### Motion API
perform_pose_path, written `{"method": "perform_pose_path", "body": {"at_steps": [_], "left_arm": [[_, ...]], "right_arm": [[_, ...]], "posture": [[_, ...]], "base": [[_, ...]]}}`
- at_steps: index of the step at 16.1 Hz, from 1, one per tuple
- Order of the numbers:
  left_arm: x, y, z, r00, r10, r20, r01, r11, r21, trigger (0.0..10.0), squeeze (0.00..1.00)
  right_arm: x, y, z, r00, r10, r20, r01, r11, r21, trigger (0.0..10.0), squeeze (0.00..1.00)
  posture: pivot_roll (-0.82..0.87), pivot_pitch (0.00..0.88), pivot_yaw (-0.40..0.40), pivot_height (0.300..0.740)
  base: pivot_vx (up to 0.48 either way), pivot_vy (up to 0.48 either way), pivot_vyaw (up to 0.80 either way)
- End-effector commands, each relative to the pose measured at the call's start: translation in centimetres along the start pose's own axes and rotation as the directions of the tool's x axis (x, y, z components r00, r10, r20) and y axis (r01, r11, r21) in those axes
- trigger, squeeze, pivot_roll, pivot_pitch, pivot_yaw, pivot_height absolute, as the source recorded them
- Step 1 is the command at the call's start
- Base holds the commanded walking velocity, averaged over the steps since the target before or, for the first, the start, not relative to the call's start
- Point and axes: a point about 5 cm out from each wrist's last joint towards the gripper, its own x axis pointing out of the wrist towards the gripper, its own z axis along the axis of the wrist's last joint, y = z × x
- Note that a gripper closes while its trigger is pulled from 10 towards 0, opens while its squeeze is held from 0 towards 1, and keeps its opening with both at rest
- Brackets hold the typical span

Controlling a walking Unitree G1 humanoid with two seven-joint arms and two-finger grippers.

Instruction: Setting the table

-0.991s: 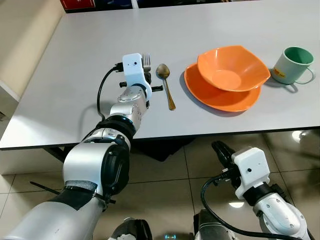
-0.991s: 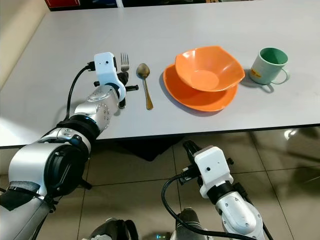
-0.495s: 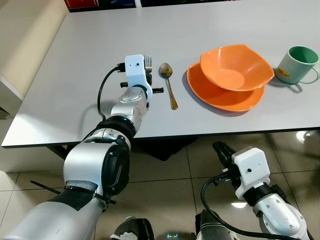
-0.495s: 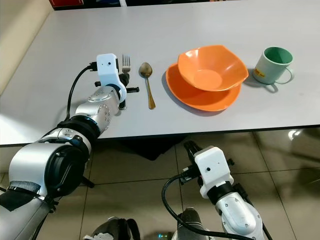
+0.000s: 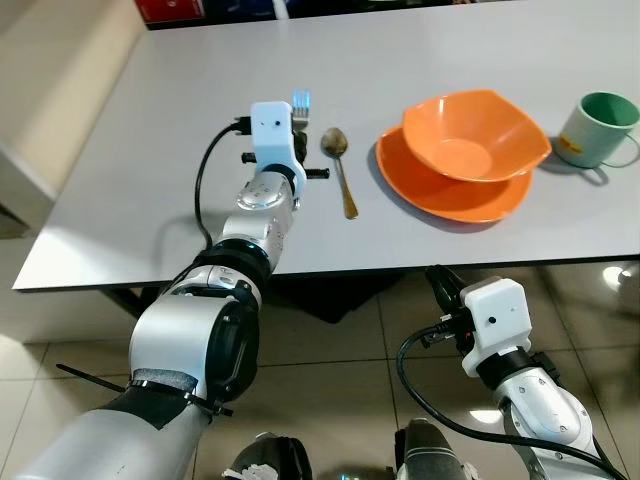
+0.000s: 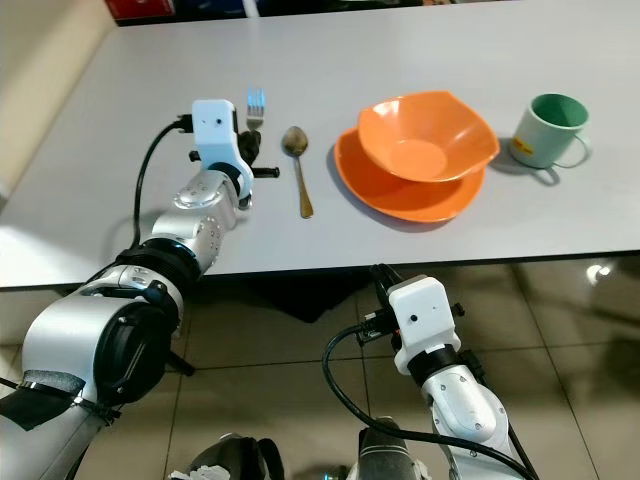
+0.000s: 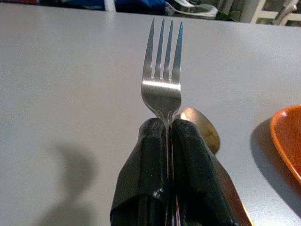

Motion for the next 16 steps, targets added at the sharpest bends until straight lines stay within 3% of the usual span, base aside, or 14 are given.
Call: {"method": "perform_pose_path", "body": {"at_steps": [1,13,14,15,16], "left_arm": [[0.0,0.3,0.2,1.000,-0.001,0.017,0.001,1.000,0.017,0.0,0.00],[0.0,0.3,0.2,1.000,-0.001,0.017,0.001,1.000,0.017,0.0,0.00],[-0.1,0.9,0.4,0.999,0.003,0.037,-0.003,1.000,0.011,0.0,0.00],[-2.0,4.5,-1.4,0.996,0.016,0.092,-0.023,0.997,0.076,0.0,0.00],[-4.1,6.6,-2.6,0.993,0.012,0.121,-0.028,0.991,0.133,0.0,0.00]], "right_arm": [[-0.2,0.0,-0.3,1.000,-0.009,-0.013,0.009,1.000,0.004,10.0,0.00],[-0.2,0.0,-0.3,1.000,-0.009,-0.013,0.009,1.000,0.004,10.0,0.00],[0.1,0.0,-0.5,1.000,-0.006,-0.008,0.006,1.000,0.001,10.0,0.00],[1.7,0.2,-0.8,0.999,-0.022,0.026,0.022,1.000,-0.001,10.0,0.00],[2.9,0.4,-0.9,0.998,-0.033,0.051,0.033,0.999,-0.003,10.0,0.00]], "posture": [[-0.42,0.111,0.149,0.702],[-0.42,0.111,0.149,0.702],[-0.41,0.101,0.149,0.702],[-0.29,0.000,0.174,0.702],[-0.29,0.000,0.174,0.702]], "base": [[0.000,0.000,0.00],[0.000,0.000,0.00],[0.000,0.000,0.00],[0.000,0.000,0.00],[0.000,0.000,0.00]]}}
